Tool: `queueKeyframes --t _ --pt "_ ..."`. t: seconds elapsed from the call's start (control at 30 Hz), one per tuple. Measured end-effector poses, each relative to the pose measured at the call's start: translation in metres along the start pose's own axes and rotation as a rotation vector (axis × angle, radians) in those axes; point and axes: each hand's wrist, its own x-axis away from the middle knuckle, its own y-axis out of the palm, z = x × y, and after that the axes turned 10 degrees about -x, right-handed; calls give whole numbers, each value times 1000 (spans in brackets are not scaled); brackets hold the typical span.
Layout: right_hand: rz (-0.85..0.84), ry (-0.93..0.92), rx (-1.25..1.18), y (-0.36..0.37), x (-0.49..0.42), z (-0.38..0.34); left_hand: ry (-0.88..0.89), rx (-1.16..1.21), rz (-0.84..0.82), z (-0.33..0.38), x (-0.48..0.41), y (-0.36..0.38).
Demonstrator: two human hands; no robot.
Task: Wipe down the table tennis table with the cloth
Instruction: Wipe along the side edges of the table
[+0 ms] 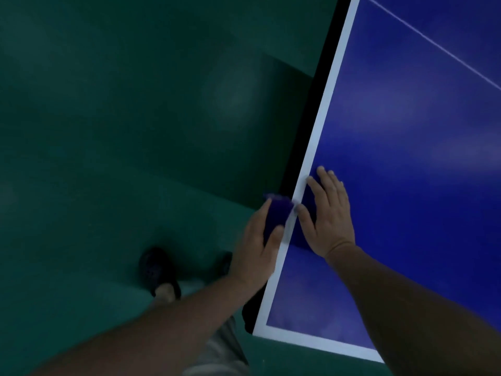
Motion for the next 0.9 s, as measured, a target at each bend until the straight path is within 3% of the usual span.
queueKeyframes --t 0.13,0.43,0.73,0.9 --pt "-12 -2 14 -1 -1 -1 -73 0 -59 -7 25 -2" --pt "4 -18 4 -1 -3 1 -49 -43 -25 35 -91 4" --pt "11 -18 -3 -3 -3 0 -73 -35 -99 -8 5 0" --pt "3 -13 15 -1 -3 2 -81 -38 -68 6 -40 4"
